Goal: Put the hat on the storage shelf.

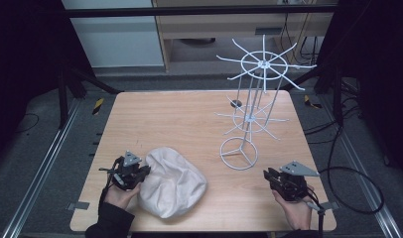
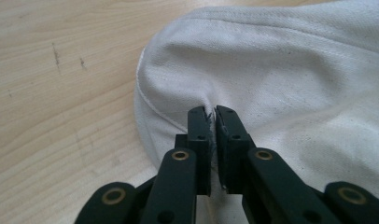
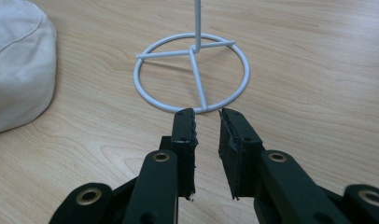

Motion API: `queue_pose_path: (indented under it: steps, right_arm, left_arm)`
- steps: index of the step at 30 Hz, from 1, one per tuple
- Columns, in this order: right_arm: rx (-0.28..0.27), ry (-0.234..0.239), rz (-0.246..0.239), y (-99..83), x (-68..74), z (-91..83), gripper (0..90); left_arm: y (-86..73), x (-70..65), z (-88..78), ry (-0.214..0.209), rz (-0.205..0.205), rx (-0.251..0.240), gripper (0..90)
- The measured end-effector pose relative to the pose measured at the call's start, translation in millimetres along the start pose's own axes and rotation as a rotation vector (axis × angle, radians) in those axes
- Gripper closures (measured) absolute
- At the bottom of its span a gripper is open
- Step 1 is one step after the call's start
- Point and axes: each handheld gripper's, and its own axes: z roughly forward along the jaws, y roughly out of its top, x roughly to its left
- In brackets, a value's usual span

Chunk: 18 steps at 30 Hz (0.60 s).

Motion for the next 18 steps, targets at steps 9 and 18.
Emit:
queue_pose_path:
  steps: [9,18]
  right_arm:
    - [-0.008,0.002,0.009,-0.1,-2.0,-3.7,74.8]
    - [-0.004,0.013,0.001,0.5,-0.8,-4.4,80.2]
  left_arm:
    - [7.1,-21.5,-38.9,-0.150,0.103,-0.135,86.5]
    - [-12.1,-74.8,-40.3,-0.361,0.219,-0.020,89.8]
